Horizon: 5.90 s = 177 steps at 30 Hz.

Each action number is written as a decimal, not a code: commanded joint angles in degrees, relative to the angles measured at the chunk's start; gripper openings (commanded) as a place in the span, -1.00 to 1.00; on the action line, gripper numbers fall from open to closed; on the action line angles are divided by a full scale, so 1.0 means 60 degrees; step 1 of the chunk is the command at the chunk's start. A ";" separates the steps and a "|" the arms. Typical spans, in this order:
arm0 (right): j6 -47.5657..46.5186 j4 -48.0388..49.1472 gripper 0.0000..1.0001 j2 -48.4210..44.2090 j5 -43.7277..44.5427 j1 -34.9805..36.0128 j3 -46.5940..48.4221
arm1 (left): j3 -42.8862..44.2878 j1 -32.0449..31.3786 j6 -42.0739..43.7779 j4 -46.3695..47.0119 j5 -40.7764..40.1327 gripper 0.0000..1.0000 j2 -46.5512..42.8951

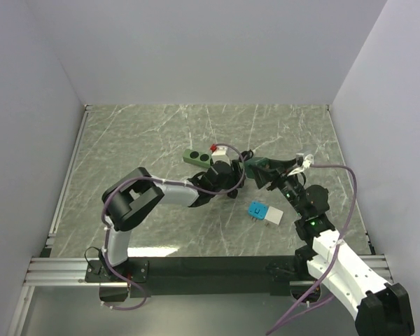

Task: Insert the plug

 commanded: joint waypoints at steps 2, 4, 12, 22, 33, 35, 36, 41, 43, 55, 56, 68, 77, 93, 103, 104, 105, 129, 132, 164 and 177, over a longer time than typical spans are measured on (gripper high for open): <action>-0.0327 -0.0070 -1.00 0.0011 0.0832 0.0044 0.0864 | -0.0634 0.0053 0.0677 0.0815 0.0149 0.30 -0.1277; -0.0386 -0.0129 -1.00 0.0041 0.0993 0.0030 0.1083 | -0.1029 0.0112 0.0706 0.0845 0.0192 0.32 -0.1614; -0.0269 -0.0934 -1.00 0.0991 0.1009 0.0030 0.2109 | -0.2304 0.0521 0.1203 0.1517 -0.0085 0.33 -0.2961; 0.0156 -0.1988 -1.00 0.3701 0.1843 0.0761 0.3850 | -0.1883 0.2791 0.2067 0.1299 -0.0467 0.32 -0.3303; 0.0200 -0.2063 -1.00 0.4992 0.2679 0.1919 0.4439 | 0.2421 0.4301 0.2859 -0.0324 0.0792 0.30 0.0417; 0.0229 -0.2019 -1.00 0.5007 0.2708 0.1949 0.4380 | 0.2921 0.4316 0.3034 -0.0720 0.0866 0.29 0.0799; 0.0229 -0.2019 -1.00 0.4992 0.2694 0.1949 0.4336 | 0.3272 0.4316 0.3064 -0.0882 0.1011 0.29 0.1091; 0.0171 -0.2033 -1.00 0.4802 0.2723 0.1949 0.4234 | 0.3174 0.4331 0.3020 -0.0899 0.1261 0.28 0.1343; 0.0141 -0.2019 -1.00 0.4685 0.2708 0.1963 0.4175 | 0.3231 0.4331 0.2991 -0.1058 0.1495 0.28 0.1430; 0.0200 -0.1974 -1.00 0.4407 0.2606 0.1949 0.3838 | 0.2792 0.4214 0.2992 -0.1762 0.1525 0.26 0.1358; 0.0185 -0.1975 -1.00 0.4377 0.2620 0.1963 0.3823 | 0.2676 0.4199 0.2948 -0.1821 0.1656 0.26 0.1329; 0.0244 -0.1946 -1.00 0.3981 0.2693 0.2007 0.3457 | 0.1668 0.3950 0.2582 -0.2525 0.1365 0.25 0.0700; 0.0054 -0.2443 -1.00 0.4259 0.2767 0.2168 0.3574 | -0.0894 0.3277 0.1850 -0.1925 0.1335 0.23 -0.1072; -0.0532 -0.4552 -1.00 0.4816 0.4948 0.3238 0.4204 | -0.4955 0.2353 0.1643 0.1164 0.0470 0.25 -0.4354; -0.0459 -0.4627 -1.00 0.4464 0.4906 0.3252 0.3955 | -0.5997 0.1665 0.3386 0.3274 0.0456 0.29 -0.5059; -0.0445 -0.4597 -1.00 0.4523 0.4905 0.3267 0.3941 | -0.6012 0.1534 0.3445 0.3363 0.0500 0.29 -0.5000; -0.0445 -0.4582 -1.00 0.4625 0.4934 0.3253 0.3926 | -0.6026 0.1461 0.3576 0.3451 0.0486 0.29 -0.4855; -0.0225 -0.4406 -1.00 0.5666 0.5813 0.3676 0.3882 | -0.6084 0.0552 0.4969 0.4477 0.0866 0.31 -0.3593; -0.0196 -0.4377 -1.00 0.5520 0.6106 0.3765 0.3736 | -0.6114 0.0493 0.5100 0.4507 0.0852 0.31 -0.3593; -0.0313 -0.4934 -1.00 0.5240 0.6722 0.4087 0.3911 | -0.5953 0.0214 0.5262 0.4170 0.0749 0.28 -0.2949; -0.1014 -0.4408 -1.00 0.5592 0.6737 0.4263 0.3911 | -0.5924 0.0200 0.5306 0.4126 0.0735 0.28 -0.2978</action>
